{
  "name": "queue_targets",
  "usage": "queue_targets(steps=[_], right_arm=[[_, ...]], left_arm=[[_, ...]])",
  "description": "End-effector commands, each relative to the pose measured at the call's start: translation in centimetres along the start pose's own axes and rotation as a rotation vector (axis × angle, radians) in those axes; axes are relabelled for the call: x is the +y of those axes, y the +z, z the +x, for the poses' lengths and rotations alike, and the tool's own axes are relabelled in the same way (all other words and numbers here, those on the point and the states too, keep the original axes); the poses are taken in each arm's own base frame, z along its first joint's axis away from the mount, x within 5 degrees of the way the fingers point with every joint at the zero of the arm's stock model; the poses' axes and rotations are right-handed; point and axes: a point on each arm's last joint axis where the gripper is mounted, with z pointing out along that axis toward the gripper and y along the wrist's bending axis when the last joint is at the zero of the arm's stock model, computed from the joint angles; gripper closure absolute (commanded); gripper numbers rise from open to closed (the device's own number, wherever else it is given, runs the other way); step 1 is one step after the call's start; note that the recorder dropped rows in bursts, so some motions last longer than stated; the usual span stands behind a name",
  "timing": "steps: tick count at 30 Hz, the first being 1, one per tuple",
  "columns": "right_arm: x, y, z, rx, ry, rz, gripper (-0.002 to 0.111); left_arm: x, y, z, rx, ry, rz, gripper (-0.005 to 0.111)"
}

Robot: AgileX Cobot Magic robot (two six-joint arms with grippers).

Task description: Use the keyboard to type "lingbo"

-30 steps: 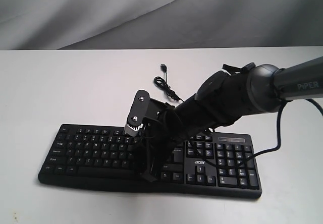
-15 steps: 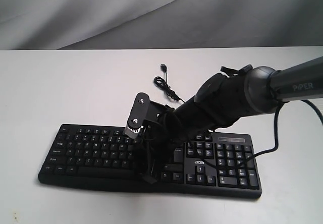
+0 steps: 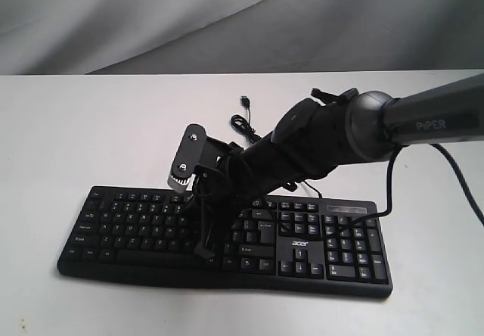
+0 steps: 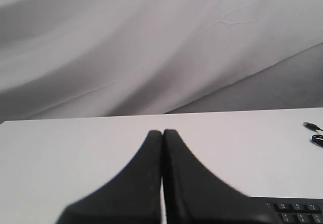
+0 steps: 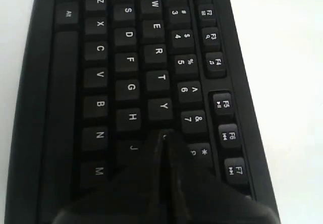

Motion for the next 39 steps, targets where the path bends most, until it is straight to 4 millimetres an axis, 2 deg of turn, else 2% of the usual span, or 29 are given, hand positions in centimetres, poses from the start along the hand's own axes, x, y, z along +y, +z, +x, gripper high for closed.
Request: queue_targets(steps=[1,15,21,29,39], right_arm=[[-0.2,-0.1,0.0,0.017,-0.006,0.023,0.108],[-0.3,0.2,0.2,0.027,0.000,0.029,0.108],[-0.3,1.3,1.2,0.051,0.015,0.012,0.108],[0.5,-0.9,-1.5,-0.012,-0.028,0.032,0.108],[3.2,1.1,-2.1,0.010,-0.074,-0.037,0.108]], left_arm=[[-0.1,0.0,0.0,-0.010,-0.002,0.007,0.106],[-0.1,0.0,0.0,-0.010,-0.002,0.007,0.106],[-0.1,0.0,0.0,-0.010,-0.002,0.007,0.106],[-0.1,0.0,0.0,-0.010,-0.002,0.007,0.106],[-0.1,0.0,0.0,-0.010,-0.002,0.007,0.106]])
